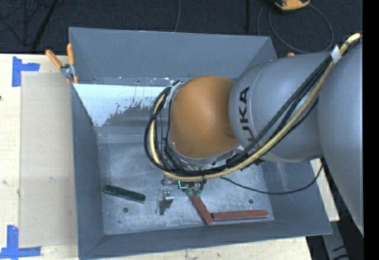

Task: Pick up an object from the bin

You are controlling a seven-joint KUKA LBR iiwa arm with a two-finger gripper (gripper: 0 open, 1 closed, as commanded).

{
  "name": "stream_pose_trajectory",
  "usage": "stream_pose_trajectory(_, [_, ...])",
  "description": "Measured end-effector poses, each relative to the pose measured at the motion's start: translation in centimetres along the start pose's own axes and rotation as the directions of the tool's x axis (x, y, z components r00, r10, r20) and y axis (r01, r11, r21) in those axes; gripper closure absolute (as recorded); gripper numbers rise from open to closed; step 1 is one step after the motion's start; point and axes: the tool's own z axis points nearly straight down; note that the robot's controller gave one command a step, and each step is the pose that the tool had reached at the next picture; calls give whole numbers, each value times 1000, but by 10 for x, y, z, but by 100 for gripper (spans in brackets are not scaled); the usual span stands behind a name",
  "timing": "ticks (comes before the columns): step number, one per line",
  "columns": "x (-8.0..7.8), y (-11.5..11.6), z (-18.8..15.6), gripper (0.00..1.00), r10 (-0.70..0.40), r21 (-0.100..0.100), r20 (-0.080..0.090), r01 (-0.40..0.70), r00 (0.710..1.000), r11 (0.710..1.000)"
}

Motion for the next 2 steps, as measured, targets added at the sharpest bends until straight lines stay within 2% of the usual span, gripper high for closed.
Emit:
stream_pose_trajectory(1, [-2, -1, -4, 0, 3, -1, 8, -3, 1000, 1000])
stream_pose_trajectory(2, [-19, 23, 87, 100, 24, -6, 17, -23, 1000, 1000])
